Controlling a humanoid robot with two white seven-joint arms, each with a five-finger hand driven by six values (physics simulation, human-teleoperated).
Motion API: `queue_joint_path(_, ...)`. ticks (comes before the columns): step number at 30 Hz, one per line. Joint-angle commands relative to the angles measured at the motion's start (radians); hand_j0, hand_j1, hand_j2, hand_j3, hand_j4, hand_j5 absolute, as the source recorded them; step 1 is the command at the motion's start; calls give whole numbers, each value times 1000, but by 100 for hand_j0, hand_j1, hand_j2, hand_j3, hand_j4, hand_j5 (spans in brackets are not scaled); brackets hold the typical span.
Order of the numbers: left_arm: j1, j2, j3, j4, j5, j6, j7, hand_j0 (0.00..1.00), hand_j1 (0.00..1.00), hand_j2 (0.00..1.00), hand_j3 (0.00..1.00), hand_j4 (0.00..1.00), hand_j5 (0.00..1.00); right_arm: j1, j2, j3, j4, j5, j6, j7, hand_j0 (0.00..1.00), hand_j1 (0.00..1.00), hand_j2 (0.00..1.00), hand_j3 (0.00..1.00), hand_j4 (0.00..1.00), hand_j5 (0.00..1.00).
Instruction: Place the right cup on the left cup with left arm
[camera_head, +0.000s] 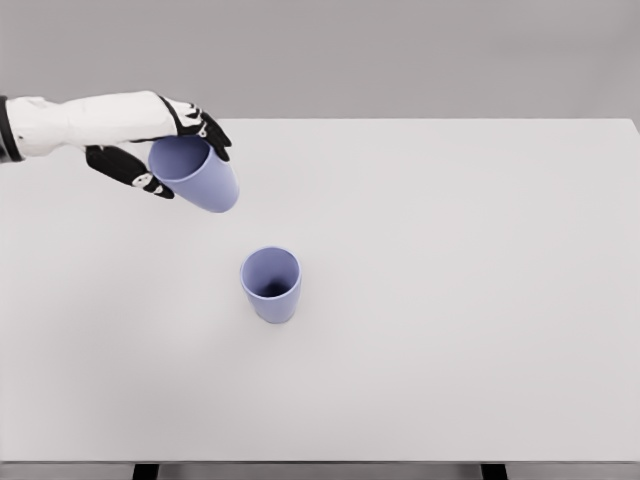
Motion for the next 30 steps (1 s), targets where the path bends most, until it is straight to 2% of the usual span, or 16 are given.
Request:
queue_joint_path(1, -2, 66, 7, -109, 51, 3, 2, 59, 59, 59, 59, 59, 59, 0, 0, 0, 0, 0, 0, 0, 100, 100, 100, 100, 100, 100)
queue_joint_path(5, -5, 126, 9, -196, 95, 3, 1, 59, 59, 59, 59, 59, 59, 0, 0, 0, 0, 0, 0, 0, 100, 100, 100, 100, 100, 100)
queue_joint_path(12, -9, 112, 6, -259, 106, 3, 1, 59, 59, 59, 59, 59, 59, 0, 0, 0, 0, 0, 0, 0, 100, 100, 100, 100, 100, 100)
queue_joint_path(21, -9, 42, -22, -262, 106, 3, 1, 59, 59, 59, 59, 59, 59, 0, 0, 0, 0, 0, 0, 0, 100, 100, 100, 100, 100, 100)
queue_joint_path(30, -20, 42, -43, -262, 92, 3, -10, 59, 59, 59, 59, 59, 59, 0, 0, 0, 0, 0, 0, 0, 100, 100, 100, 100, 100, 100)
